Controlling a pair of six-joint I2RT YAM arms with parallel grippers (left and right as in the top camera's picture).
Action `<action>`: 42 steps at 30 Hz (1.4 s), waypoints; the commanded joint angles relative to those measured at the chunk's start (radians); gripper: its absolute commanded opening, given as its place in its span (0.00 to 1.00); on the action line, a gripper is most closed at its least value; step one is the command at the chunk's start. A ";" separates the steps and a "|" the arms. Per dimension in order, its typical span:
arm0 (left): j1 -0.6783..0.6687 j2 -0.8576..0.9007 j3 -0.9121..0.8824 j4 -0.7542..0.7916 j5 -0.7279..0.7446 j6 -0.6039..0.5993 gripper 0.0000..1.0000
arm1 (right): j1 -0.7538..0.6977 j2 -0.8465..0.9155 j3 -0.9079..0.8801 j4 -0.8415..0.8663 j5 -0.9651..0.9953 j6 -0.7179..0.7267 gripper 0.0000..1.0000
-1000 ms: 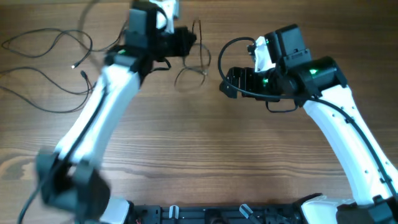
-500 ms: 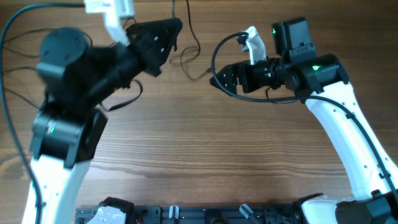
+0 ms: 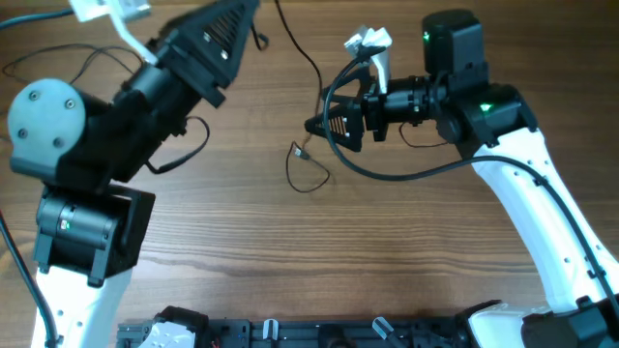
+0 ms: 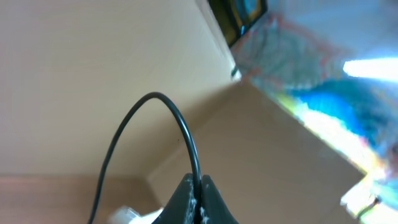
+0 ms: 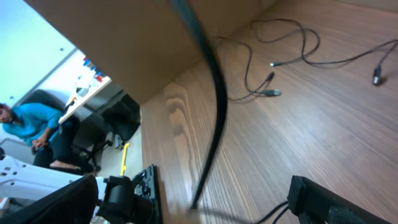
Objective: Untangle cables
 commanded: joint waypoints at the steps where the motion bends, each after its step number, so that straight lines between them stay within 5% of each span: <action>1: -0.001 -0.005 0.005 0.102 -0.116 -0.139 0.04 | 0.038 0.008 -0.003 0.013 0.106 0.055 1.00; 12: -0.001 -0.005 0.005 0.237 -0.177 -0.247 0.04 | 0.120 0.026 -0.003 0.316 0.184 0.293 1.00; 32: -0.001 -0.039 0.006 0.372 -0.285 -0.256 0.04 | 0.278 0.123 -0.003 0.427 0.273 0.298 0.99; 42: -0.001 -0.063 0.006 0.372 -0.285 -0.256 0.04 | 0.319 0.180 -0.003 0.649 0.280 0.398 0.99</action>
